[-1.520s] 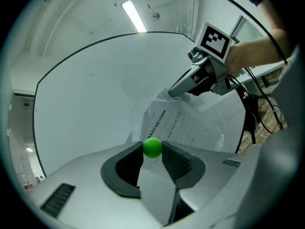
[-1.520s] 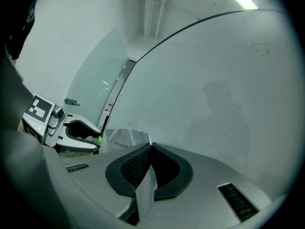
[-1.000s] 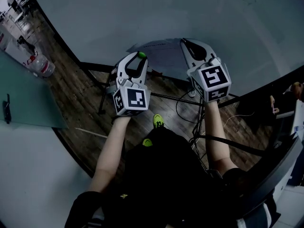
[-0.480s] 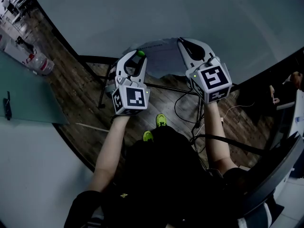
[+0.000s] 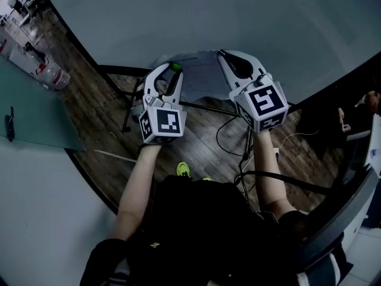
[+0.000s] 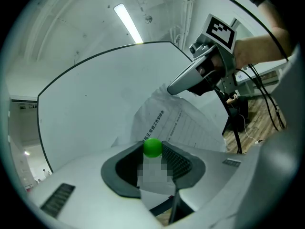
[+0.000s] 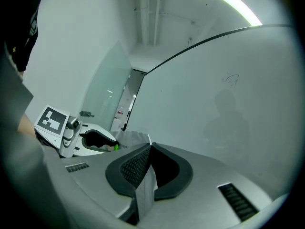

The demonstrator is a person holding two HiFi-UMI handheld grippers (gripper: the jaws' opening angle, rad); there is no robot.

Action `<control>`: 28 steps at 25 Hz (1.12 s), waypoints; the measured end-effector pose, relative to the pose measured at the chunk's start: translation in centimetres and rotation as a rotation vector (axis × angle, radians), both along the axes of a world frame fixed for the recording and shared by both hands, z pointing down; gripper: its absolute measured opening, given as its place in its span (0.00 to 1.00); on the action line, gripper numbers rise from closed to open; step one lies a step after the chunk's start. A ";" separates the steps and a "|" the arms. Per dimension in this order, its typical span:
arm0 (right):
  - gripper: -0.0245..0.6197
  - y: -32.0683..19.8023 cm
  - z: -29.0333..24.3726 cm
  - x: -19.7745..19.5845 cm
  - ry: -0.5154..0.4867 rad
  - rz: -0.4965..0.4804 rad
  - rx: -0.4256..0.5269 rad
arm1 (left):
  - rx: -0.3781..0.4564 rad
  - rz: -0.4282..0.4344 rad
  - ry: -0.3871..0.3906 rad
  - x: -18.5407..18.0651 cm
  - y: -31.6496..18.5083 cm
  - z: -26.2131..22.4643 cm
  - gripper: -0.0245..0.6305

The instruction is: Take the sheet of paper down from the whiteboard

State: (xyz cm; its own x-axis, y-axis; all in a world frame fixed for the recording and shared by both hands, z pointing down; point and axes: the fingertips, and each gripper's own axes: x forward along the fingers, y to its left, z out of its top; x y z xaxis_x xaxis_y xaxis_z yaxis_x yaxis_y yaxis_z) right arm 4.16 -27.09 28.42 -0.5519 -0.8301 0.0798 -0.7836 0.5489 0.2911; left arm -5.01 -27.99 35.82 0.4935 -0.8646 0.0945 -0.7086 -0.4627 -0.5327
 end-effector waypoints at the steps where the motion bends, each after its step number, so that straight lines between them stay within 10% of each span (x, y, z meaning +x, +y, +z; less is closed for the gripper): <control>1: 0.05 0.4 0.1 0.2 -0.004 -0.005 -0.001 | -0.002 -0.004 -0.001 0.3 0.4 0.1 0.25; 28: 0.05 10.2 0.7 5.5 -0.055 -0.117 -0.037 | -0.014 -0.086 -0.012 5.9 10.2 0.1 0.25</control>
